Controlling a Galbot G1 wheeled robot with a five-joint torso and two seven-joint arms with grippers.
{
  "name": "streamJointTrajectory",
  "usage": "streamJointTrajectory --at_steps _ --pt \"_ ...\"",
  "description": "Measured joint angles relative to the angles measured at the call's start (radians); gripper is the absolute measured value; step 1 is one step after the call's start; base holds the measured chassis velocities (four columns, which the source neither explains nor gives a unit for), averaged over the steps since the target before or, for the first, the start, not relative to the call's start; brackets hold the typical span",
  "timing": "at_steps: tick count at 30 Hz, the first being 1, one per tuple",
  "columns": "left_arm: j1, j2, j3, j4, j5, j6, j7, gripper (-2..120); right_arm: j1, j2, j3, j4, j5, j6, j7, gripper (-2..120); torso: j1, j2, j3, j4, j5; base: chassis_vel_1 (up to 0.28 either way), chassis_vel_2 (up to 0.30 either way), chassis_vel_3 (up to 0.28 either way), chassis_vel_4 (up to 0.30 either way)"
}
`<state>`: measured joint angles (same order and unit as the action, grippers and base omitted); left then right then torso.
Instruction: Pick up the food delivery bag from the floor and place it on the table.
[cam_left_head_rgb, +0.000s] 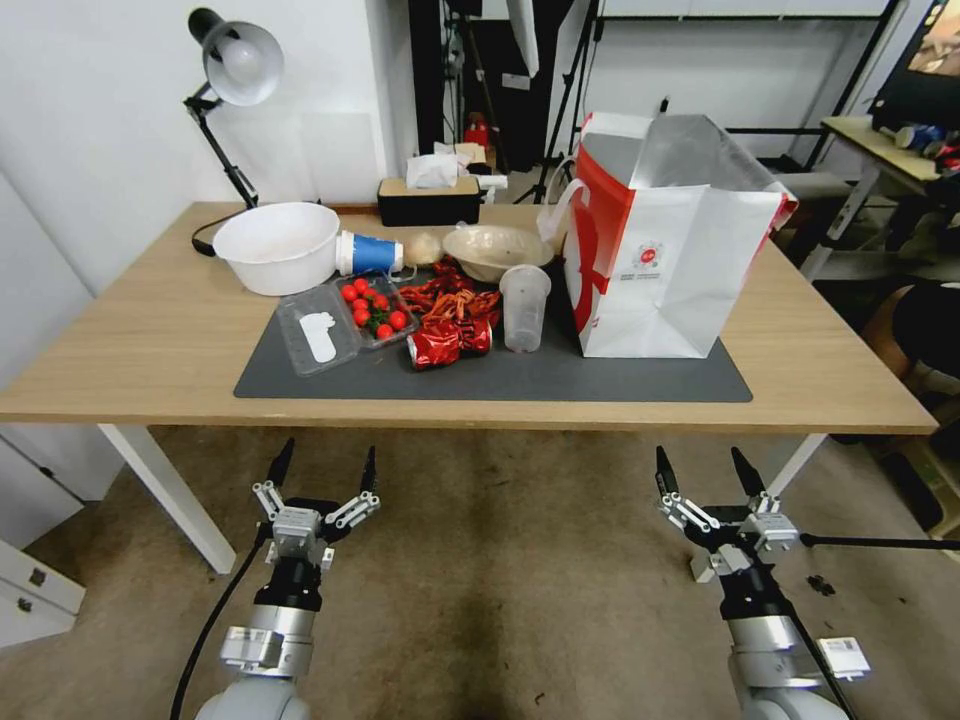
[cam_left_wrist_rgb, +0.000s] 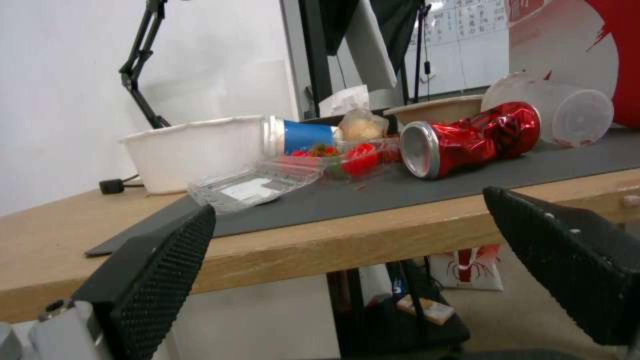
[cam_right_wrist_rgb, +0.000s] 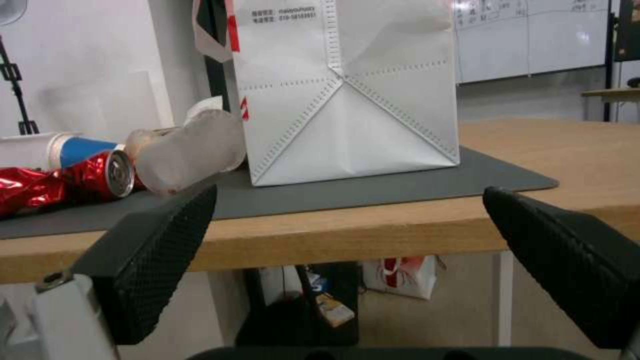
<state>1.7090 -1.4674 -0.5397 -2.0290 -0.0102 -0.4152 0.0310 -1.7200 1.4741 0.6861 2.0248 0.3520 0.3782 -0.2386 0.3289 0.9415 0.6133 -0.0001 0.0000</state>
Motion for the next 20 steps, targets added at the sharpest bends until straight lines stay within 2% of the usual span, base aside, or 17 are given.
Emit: streamJointTrajectory --at_steps 20 --pt "0.001 0.0 -0.001 0.0 0.001 0.0 -0.001 100 0.002 -0.002 0.0 0.002 0.003 -0.001 0.001 100 0.0 0.0 0.0 0.0 0.0 0.0 0.0 0.0 0.0"
